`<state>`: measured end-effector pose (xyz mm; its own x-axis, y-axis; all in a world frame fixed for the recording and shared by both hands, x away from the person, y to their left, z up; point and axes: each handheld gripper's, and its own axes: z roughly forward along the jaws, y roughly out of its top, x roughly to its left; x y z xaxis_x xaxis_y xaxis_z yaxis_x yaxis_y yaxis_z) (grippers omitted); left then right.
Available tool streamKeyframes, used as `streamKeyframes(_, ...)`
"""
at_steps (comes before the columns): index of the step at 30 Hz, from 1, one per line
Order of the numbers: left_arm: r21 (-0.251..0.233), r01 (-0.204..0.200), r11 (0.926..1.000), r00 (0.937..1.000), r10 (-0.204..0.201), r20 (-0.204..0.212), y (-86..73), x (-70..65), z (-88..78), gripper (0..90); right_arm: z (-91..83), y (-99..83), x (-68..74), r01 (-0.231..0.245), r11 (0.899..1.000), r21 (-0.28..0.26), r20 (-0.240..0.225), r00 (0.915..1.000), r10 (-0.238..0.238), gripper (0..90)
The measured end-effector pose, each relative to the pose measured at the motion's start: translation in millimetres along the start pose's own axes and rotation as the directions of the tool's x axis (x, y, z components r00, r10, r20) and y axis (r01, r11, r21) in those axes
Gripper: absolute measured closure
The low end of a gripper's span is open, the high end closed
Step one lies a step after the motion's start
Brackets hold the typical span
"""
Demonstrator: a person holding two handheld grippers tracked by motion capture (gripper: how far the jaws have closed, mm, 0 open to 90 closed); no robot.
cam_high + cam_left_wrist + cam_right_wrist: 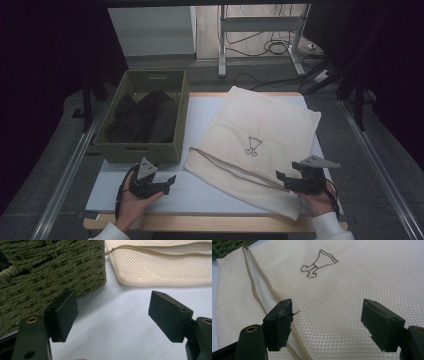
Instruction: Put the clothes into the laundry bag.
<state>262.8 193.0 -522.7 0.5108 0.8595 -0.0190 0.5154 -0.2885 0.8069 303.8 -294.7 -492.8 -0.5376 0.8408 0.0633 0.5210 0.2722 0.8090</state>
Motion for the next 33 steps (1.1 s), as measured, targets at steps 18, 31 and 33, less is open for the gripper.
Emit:
streamKeyframes(18,0.008,-0.008,0.9999,0.9998,0.008,-0.016,-0.6,-1.0,2.2,23.7,11.9,23.0,13.2,0.054,0.998,0.042,-0.062,0.9968,-0.051,28.1)
streamKeyframes(31,0.012,-0.039,0.9992,0.9992,0.039,-0.012,2.9,-0.6,6.2,23.7,26.7,43.8,31.8,0.123,0.989,0.082,-0.091,0.9891,-0.116,36.0)
streamKeyframes(33,0.014,-0.04,0.9991,0.9992,0.04,-0.01,3.0,-0.6,6.7,23.7,28.7,45.8,34.4,0.128,0.988,0.087,-0.095,0.9882,-0.12,36.5)
